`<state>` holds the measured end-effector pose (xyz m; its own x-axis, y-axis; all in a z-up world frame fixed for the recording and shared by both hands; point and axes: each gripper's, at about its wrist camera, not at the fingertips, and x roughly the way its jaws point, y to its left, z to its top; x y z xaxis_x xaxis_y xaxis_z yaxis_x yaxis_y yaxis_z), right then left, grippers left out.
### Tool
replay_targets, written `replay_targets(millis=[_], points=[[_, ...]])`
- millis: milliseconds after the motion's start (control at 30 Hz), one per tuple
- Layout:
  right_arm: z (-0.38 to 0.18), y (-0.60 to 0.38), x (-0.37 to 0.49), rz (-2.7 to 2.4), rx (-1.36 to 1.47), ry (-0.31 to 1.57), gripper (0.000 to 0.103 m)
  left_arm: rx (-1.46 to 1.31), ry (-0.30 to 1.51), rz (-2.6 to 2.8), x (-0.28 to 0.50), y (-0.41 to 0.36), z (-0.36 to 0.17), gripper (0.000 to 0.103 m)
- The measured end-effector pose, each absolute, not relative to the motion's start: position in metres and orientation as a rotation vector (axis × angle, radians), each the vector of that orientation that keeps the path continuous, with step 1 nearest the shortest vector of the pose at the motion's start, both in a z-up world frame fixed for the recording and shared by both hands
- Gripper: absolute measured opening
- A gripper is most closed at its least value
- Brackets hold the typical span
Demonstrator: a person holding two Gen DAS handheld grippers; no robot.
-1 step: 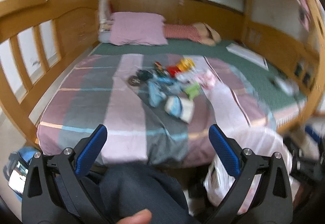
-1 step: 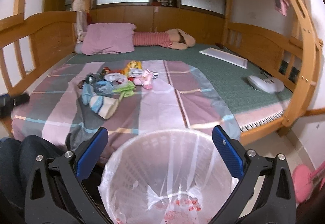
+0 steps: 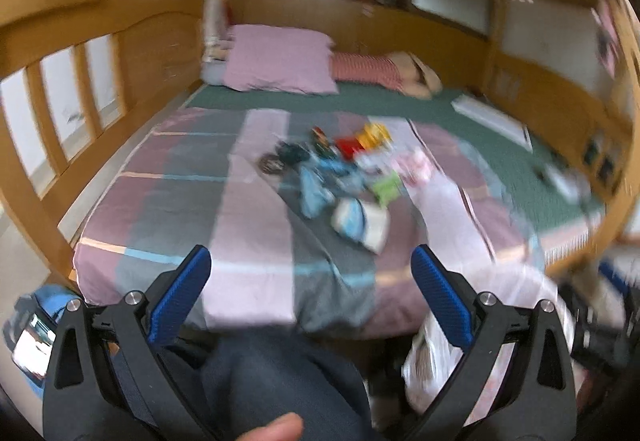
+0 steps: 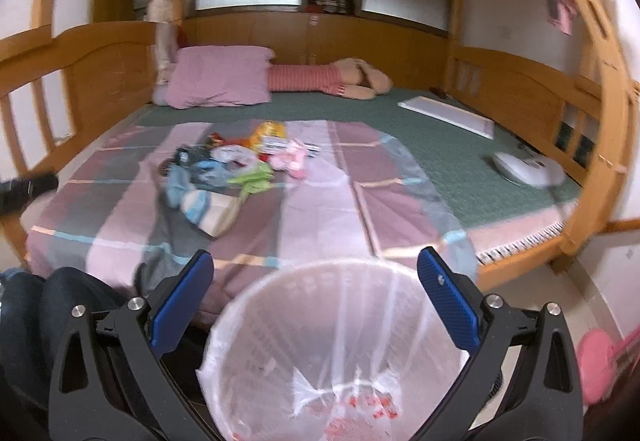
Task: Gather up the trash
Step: 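Reach the right tool to the white paper cup and close on it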
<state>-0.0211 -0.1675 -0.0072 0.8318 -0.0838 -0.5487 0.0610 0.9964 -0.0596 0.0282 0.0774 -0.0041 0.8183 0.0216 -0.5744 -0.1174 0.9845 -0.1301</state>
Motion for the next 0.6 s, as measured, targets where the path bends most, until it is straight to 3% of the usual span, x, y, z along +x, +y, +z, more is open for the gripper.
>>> replay_targets(millis=[133,267,367,467,600], points=[[-0.001,-0.152,0.001,0.011,-0.054,0.583,0.087,-0.283,0.529,0.162,0.041,0.130,0.012,0.100],[0.002,-0.131,0.033,0.105,-0.046,0.619,0.068,-0.320,0.455,0.253,0.057,0.173,0.025,0.100],[-0.002,-0.119,0.065,0.188,-0.027,0.677,0.068,-0.338,0.416,0.394,0.081,0.212,0.035,0.100],[-0.013,-0.094,0.100,0.147,-0.191,0.718,0.069,-0.414,0.409,0.471,0.104,0.234,0.034,0.099],[-0.046,-0.060,0.159,0.138,-0.330,0.829,0.075,-0.357,0.614,0.295,0.178,0.223,0.003,0.099]])
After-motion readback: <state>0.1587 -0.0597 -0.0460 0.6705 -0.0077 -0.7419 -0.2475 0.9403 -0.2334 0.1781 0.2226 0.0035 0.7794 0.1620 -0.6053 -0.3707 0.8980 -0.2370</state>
